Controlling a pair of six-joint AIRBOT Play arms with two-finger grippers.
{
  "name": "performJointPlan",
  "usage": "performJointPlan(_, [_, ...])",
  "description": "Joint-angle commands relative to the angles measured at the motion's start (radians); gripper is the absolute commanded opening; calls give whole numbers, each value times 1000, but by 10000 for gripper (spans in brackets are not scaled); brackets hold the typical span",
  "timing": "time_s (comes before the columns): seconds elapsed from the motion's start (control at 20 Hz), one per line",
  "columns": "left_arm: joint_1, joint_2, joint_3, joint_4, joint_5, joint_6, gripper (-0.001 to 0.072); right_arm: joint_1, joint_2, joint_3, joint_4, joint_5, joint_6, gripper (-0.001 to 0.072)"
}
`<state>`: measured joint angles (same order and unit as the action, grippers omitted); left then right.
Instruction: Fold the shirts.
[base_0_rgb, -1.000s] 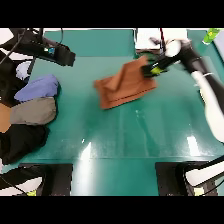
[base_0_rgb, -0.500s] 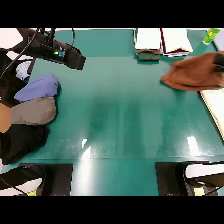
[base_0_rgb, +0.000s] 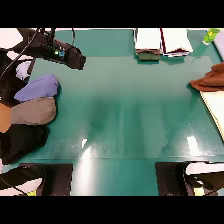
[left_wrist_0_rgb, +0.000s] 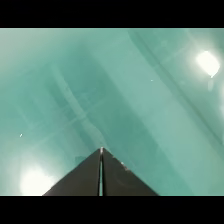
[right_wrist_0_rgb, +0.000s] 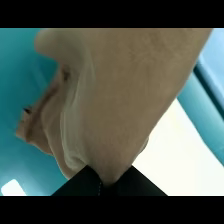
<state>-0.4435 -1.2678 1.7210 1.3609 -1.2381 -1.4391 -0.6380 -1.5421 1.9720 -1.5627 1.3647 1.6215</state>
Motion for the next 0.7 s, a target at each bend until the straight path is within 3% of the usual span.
performJointPlan(0.0, [0, 0, 0, 0, -1, 0, 27, -10, 11, 101, -13, 27, 1, 12])
performJointPlan(0.45, [0, 0, 0, -3, -63, 0, 27, -152, 238, -283, -89, 69, 17, 13])
performJointPlan(0.65, [0, 0, 0, -3, -65, 0, 27, -231, 330, -517, -90, 24, 16, 14])
